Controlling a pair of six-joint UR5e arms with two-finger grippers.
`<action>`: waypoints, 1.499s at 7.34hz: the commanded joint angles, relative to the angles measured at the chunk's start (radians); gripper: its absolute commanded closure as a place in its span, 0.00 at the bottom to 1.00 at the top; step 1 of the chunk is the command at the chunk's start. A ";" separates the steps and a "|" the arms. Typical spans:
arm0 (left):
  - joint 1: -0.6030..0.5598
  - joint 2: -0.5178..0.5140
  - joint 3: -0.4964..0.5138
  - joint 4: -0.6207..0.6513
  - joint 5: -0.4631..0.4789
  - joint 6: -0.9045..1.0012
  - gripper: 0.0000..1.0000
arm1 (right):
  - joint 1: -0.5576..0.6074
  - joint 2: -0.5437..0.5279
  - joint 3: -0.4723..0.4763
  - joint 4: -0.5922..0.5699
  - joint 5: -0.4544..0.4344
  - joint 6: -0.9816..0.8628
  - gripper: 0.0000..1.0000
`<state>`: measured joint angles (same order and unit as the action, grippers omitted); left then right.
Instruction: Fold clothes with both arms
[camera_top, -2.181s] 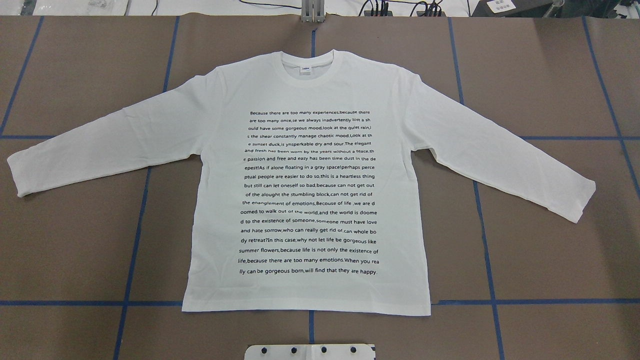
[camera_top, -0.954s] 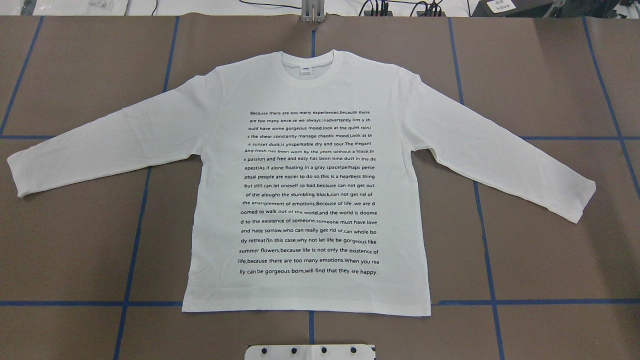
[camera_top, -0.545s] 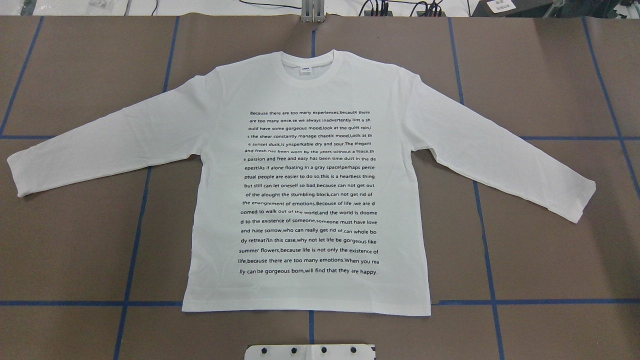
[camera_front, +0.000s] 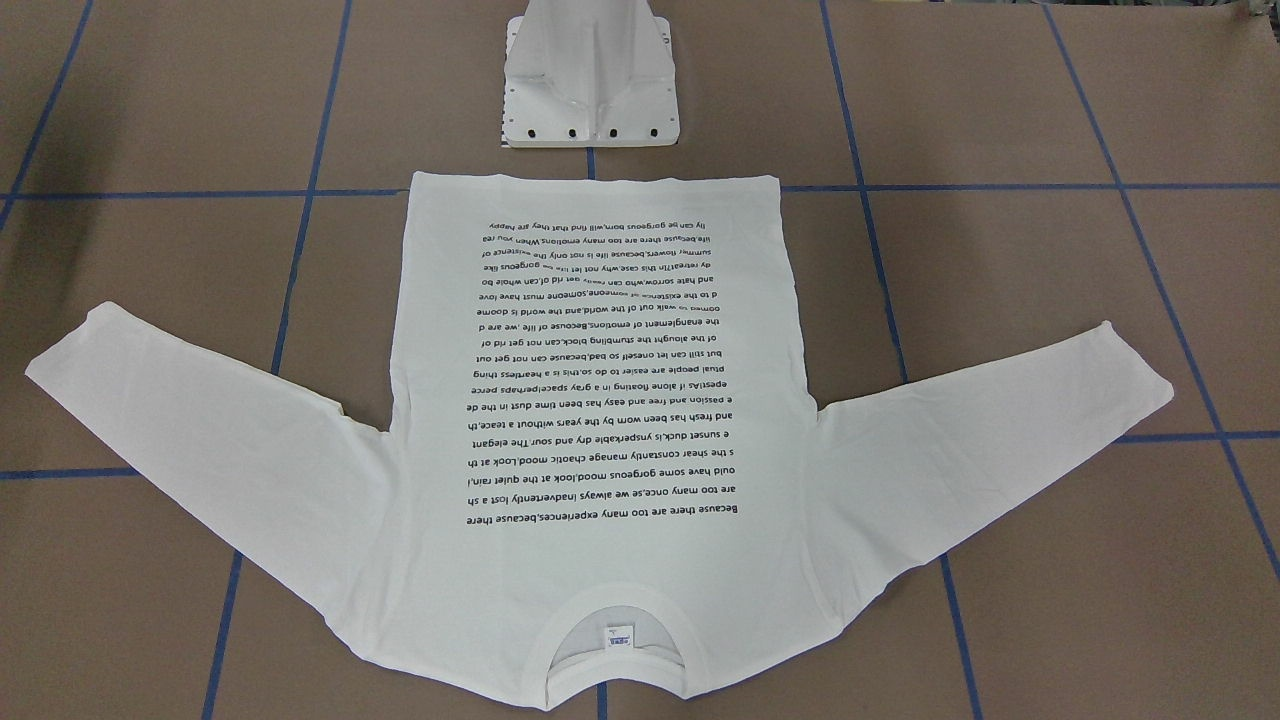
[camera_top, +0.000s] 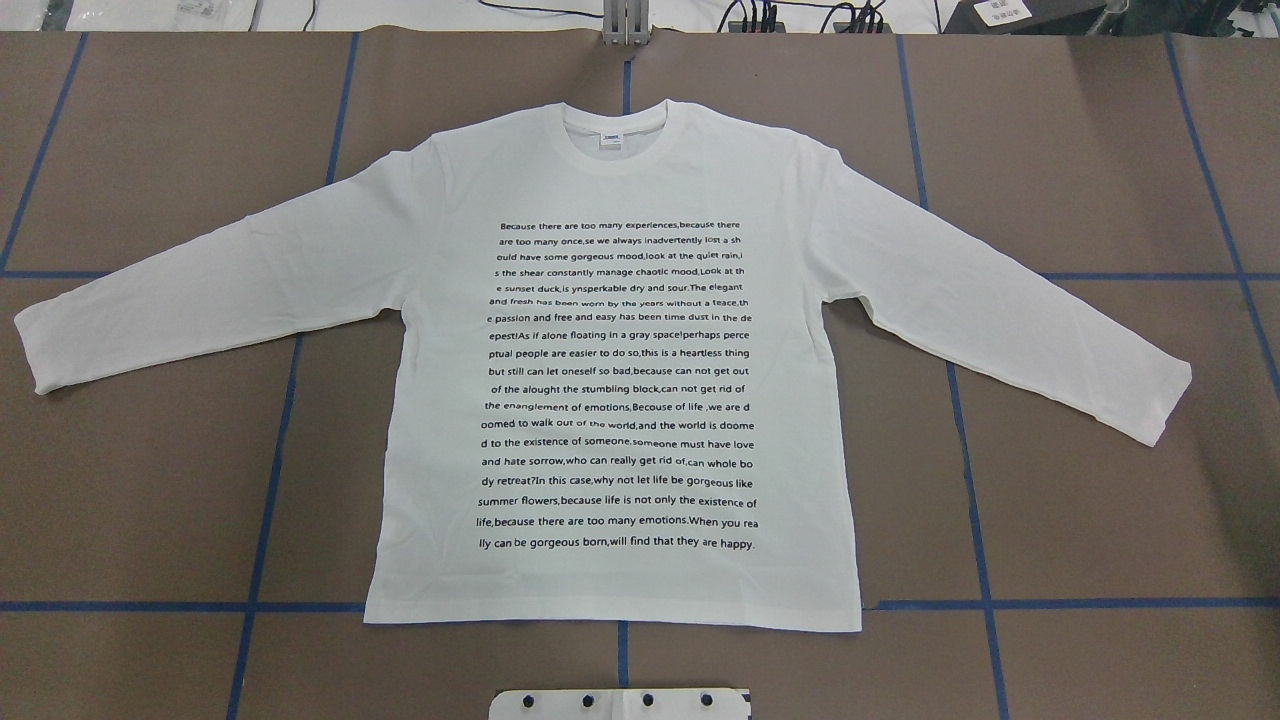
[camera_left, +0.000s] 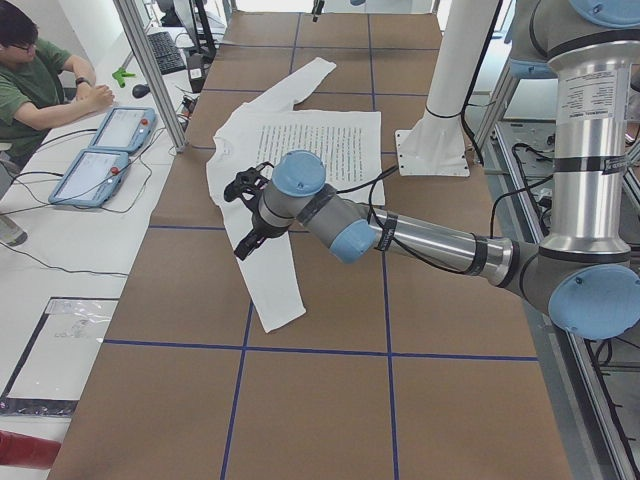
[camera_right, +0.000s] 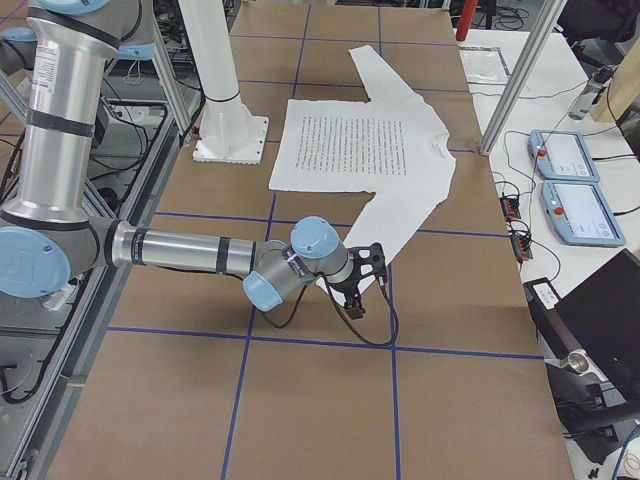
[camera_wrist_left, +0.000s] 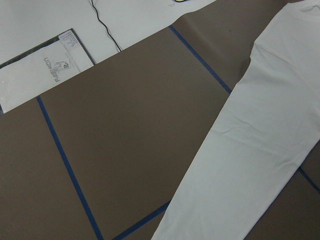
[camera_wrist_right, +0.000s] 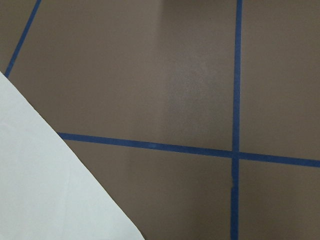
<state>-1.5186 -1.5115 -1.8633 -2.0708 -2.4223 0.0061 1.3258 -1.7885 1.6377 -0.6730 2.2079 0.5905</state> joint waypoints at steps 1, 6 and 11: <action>0.000 0.001 0.000 0.000 -0.014 0.000 0.00 | -0.239 0.008 -0.049 0.153 -0.234 0.265 0.01; 0.000 0.001 -0.007 0.000 -0.014 0.000 0.00 | -0.333 0.009 -0.085 0.158 -0.267 0.281 0.07; 0.000 0.001 -0.010 -0.002 -0.014 0.000 0.00 | -0.349 0.081 -0.180 0.164 -0.266 0.281 0.15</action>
<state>-1.5186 -1.5110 -1.8724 -2.0719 -2.4366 0.0062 0.9778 -1.7120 1.4651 -0.5124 1.9413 0.8700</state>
